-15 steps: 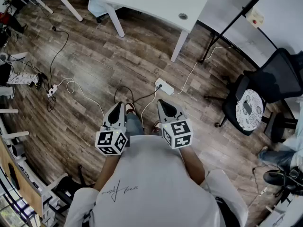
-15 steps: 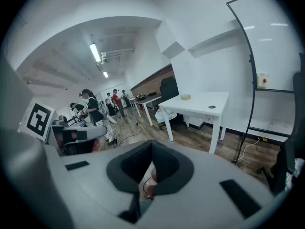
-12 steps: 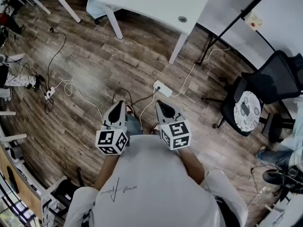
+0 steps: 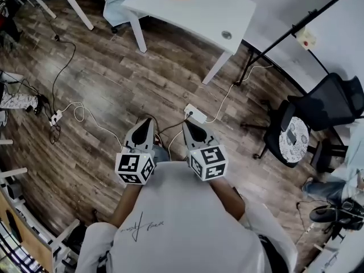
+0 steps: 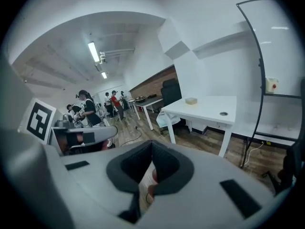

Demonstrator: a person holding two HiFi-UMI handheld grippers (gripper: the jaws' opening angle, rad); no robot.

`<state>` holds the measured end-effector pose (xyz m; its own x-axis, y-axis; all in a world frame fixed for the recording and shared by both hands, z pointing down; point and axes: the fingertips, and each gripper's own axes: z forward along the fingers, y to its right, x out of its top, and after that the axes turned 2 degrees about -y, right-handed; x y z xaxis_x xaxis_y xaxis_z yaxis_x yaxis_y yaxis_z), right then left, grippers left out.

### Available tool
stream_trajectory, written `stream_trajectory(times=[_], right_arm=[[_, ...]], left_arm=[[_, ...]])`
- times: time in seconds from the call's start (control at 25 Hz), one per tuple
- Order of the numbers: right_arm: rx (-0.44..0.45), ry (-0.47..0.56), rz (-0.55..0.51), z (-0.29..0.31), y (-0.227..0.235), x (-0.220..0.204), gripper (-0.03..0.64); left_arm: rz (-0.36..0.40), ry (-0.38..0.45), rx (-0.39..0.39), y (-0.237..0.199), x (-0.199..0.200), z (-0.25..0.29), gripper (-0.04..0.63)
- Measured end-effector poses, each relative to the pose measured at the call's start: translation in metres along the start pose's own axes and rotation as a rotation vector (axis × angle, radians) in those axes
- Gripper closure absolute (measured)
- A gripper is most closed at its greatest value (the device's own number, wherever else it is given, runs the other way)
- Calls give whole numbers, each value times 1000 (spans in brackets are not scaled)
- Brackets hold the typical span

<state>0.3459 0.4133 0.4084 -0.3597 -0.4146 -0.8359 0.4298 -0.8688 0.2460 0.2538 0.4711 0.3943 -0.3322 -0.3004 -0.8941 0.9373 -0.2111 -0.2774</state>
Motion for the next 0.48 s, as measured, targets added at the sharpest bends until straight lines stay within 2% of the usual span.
stream_trajectory(times=[0.24, 0.48], right_arm=[[-26, 30, 16, 36, -20, 24, 606], [-73, 29, 16, 70, -28, 40, 606]], left_arm=[[4, 4, -38, -39, 15, 3, 588], [16, 8, -40, -86, 28, 0, 588]])
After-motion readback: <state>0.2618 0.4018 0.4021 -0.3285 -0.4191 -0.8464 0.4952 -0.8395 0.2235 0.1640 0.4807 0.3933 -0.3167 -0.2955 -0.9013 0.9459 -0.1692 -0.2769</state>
